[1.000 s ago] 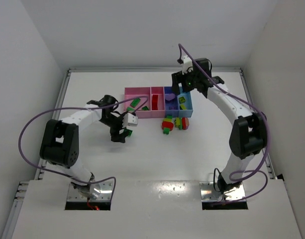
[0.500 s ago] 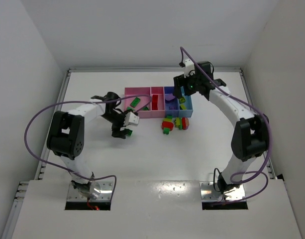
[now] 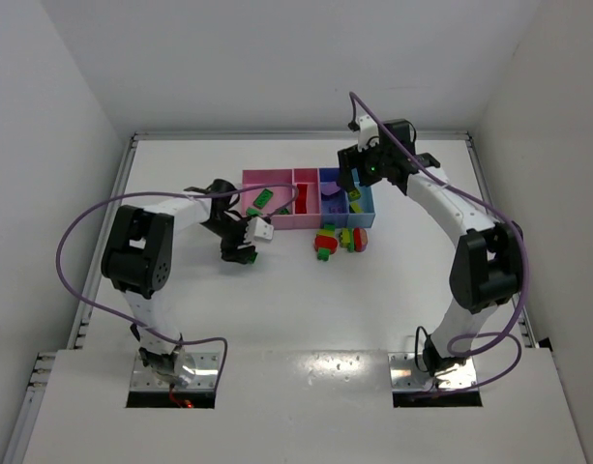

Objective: Sort the legos into containers by color

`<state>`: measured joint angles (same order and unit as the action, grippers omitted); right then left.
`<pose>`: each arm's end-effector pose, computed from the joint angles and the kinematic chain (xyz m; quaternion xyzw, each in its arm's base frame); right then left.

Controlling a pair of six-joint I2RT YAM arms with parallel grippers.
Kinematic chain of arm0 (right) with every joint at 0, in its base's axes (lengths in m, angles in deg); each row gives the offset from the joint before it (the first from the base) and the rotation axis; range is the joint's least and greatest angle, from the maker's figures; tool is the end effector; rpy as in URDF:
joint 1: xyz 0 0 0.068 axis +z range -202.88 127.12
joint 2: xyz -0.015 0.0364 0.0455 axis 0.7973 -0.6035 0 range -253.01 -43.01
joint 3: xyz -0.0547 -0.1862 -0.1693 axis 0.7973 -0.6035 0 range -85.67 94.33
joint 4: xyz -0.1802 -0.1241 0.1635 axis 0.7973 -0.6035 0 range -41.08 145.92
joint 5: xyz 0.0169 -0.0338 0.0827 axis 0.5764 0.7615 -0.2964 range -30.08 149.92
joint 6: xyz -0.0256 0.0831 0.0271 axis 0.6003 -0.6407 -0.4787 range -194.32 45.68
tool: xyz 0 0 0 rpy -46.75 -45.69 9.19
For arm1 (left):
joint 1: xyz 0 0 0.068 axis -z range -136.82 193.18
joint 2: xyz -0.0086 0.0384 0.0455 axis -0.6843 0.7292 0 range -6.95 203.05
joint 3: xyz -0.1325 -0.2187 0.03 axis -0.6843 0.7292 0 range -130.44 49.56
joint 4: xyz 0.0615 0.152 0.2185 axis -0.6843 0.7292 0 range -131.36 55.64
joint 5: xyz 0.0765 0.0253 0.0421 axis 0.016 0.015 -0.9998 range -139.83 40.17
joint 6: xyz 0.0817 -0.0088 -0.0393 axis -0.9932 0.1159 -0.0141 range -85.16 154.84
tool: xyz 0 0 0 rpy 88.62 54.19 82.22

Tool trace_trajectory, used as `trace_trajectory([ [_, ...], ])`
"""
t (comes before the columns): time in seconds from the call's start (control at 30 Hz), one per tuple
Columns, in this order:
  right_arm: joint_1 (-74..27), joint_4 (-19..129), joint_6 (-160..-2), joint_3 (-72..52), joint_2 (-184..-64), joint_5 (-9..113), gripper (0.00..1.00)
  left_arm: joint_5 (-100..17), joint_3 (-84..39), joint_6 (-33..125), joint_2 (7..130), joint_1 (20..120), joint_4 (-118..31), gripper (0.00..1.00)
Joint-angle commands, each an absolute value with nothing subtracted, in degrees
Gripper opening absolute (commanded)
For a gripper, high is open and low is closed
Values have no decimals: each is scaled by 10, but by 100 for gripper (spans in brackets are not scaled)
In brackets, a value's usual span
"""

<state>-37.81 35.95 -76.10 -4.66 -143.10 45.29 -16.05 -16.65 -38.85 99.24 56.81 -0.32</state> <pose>0.4245 0.1356 0.2340 -0.1580 0.8831 0.1762 0.4052 0.3267 -0.1259 0.0922 0.6750 0.6744 -0.2133 0.2098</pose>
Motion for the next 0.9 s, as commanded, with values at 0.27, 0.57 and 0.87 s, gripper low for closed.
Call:
trace_trajectory([
  [0.27,-382,362,-746,-46,-1412,445,78,-146,-165,-366,955,575,-44,34],
  [0.57,-382,368,-746,-57,-1407,440,78,10,-243,-239,867,587,43,25],
  [0.87,-382,379,-757,-52,-1412,423,78,-146,-348,94,902,598,-139,25],
])
